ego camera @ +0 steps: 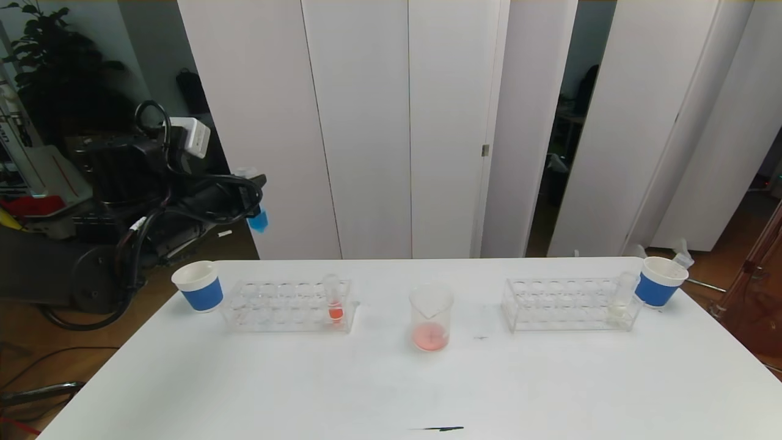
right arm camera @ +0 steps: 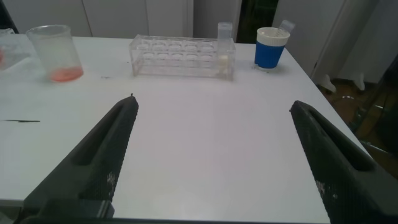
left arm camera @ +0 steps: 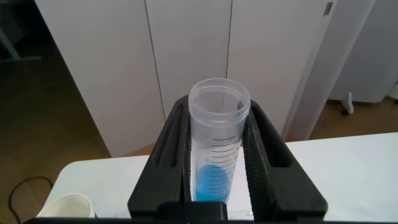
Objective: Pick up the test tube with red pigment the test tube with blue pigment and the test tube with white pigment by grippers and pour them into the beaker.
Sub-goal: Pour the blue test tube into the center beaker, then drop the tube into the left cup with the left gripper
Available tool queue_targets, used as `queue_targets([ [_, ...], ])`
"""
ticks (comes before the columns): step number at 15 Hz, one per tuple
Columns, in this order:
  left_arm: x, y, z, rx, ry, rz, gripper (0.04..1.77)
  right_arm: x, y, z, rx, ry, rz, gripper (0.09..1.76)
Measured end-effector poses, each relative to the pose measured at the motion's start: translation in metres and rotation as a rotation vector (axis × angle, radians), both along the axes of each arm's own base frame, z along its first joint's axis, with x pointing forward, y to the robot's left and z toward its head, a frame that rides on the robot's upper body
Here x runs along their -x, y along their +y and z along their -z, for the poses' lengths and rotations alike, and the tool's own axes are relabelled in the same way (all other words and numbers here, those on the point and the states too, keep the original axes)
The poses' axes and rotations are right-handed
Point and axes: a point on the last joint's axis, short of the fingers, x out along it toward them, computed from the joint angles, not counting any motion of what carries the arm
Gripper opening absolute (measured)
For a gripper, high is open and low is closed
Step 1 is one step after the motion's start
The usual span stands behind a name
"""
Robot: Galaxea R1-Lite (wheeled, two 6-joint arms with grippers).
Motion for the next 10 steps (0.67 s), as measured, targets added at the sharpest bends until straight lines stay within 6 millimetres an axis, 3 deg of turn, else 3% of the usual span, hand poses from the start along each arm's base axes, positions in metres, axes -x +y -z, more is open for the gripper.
queue_targets([
  [4,-0.004,-0.014,-0.031,-0.095,-0.037,0.246,0.57,0.0,0.0,0.0,0.0,0.0,0.0,1.75],
  [10,-0.026,-0.028,-0.028,-0.333,-0.137,0.474,0.57,0.0,0.0,0.0,0.0,0.0,0.0,1.75],
])
